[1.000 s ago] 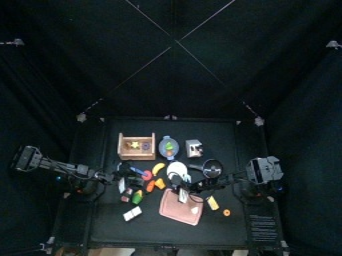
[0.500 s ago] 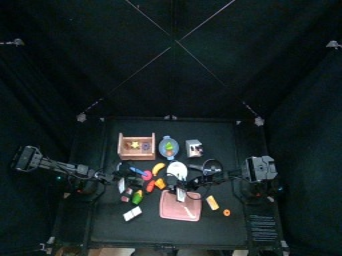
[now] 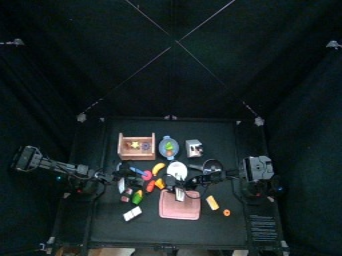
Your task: Change plate orientation
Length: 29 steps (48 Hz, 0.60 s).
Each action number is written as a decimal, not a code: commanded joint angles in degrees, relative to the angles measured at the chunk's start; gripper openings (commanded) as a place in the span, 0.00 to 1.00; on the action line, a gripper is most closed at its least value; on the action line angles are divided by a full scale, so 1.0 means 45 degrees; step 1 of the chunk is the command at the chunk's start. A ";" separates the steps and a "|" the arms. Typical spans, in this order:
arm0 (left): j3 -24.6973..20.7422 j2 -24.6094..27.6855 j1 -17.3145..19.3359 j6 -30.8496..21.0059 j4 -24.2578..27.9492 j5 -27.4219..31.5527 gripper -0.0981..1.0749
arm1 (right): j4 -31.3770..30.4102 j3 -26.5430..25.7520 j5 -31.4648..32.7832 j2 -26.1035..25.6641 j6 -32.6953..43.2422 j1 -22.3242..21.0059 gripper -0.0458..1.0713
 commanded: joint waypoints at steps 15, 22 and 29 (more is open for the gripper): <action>-0.0137 0.0000 0.0020 -0.0020 0.0020 -0.0020 0.72 | -0.0020 -0.0605 -0.0059 -0.0215 0.0000 -0.0078 0.69; -0.0137 0.0000 0.0020 -0.0020 0.0020 -0.0020 0.72 | 0.0117 -0.0664 -0.0059 -0.0312 0.0000 -0.0059 0.71; -0.0137 0.0000 0.0020 -0.0020 -0.0020 -0.0020 0.72 | 0.0371 -0.0664 -0.0059 -0.0664 0.0000 0.0020 0.71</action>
